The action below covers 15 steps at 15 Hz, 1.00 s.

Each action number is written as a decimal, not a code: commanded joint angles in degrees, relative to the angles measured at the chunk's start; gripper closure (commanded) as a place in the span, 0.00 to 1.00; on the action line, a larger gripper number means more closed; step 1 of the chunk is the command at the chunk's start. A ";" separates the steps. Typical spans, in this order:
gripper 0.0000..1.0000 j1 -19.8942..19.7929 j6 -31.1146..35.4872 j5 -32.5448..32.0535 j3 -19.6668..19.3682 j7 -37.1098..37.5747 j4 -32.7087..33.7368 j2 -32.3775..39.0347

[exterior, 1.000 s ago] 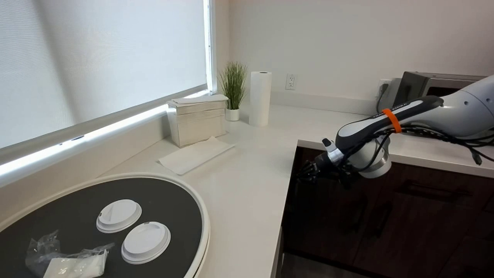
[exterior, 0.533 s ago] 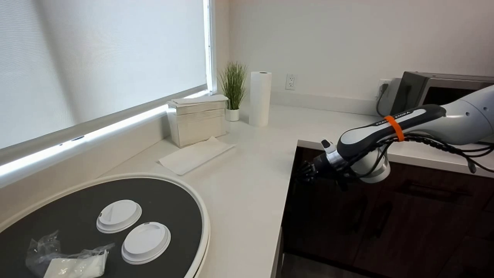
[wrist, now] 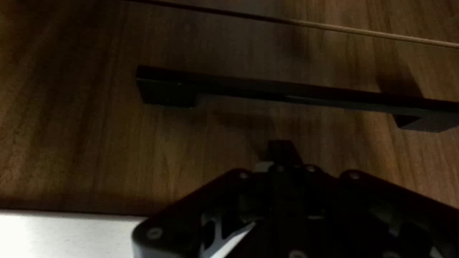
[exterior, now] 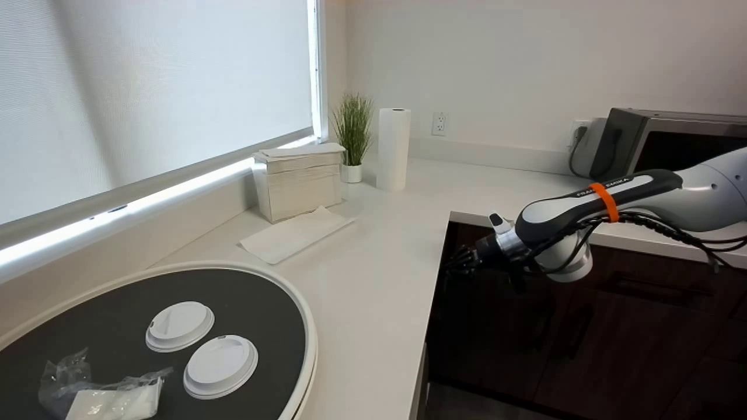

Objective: Close the open drawer fully

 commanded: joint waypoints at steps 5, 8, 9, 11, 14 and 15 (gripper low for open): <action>0.67 3.51 1.52 0.96 -6.35 17.92 -7.73 -18.28; 0.45 4.02 2.42 0.89 -8.50 26.66 -11.56 -26.72; 0.36 3.43 1.75 0.70 -8.84 29.23 -12.68 -29.58; 0.22 1.69 0.60 0.99 -8.99 34.89 -15.18 -35.30; 0.00 -3.56 -4.10 2.28 -5.43 43.69 -19.35 -43.76; 0.00 -5.95 -6.63 3.05 -3.28 46.14 -20.39 -46.62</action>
